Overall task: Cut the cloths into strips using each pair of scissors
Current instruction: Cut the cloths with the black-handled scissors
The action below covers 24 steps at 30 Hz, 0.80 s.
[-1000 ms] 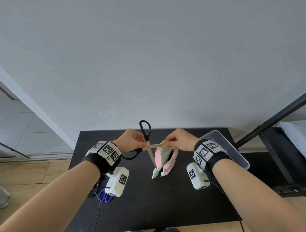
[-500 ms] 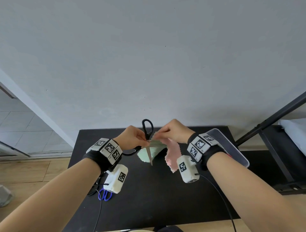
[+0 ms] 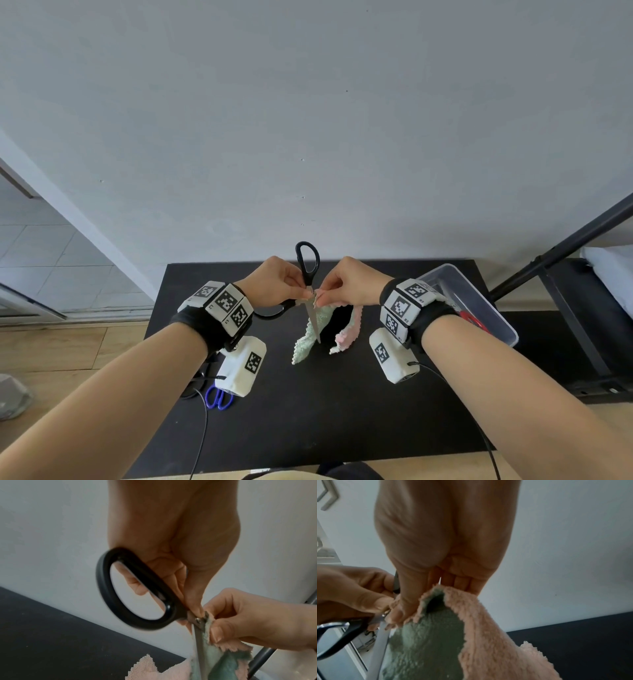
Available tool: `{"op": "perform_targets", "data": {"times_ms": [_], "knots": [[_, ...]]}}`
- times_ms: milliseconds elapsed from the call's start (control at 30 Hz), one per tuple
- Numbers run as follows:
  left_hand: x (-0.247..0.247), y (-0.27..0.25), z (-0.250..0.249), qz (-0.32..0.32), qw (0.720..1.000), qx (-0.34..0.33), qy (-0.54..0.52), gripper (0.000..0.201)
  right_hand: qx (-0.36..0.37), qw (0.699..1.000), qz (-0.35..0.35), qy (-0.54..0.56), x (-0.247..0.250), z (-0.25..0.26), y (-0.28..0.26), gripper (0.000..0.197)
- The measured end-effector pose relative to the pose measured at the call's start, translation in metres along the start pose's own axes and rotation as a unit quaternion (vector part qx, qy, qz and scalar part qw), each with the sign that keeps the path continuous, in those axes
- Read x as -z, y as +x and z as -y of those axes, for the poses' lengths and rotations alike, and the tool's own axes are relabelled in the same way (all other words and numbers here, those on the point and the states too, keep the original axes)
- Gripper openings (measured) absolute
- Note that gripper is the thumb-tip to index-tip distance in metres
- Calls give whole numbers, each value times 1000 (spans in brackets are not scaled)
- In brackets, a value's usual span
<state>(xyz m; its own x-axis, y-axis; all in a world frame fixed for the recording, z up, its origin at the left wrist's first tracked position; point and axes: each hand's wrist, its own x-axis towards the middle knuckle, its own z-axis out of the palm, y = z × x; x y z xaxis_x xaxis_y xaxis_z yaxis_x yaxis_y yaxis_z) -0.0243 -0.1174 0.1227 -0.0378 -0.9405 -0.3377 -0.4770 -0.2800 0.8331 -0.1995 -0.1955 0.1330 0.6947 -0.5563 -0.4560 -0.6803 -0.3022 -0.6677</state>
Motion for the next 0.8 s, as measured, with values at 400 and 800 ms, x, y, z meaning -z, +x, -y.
{"op": "perform_targets", "data": {"times_ms": [400,800], "knots": [[3,3,-10,9,1000,-13,1,3,9,1000,-19,13,16,-17,-8,16],[28,1,2,-47,999,28,-2,6,-25,992,-119,45,45,-61,-20,14]]}}
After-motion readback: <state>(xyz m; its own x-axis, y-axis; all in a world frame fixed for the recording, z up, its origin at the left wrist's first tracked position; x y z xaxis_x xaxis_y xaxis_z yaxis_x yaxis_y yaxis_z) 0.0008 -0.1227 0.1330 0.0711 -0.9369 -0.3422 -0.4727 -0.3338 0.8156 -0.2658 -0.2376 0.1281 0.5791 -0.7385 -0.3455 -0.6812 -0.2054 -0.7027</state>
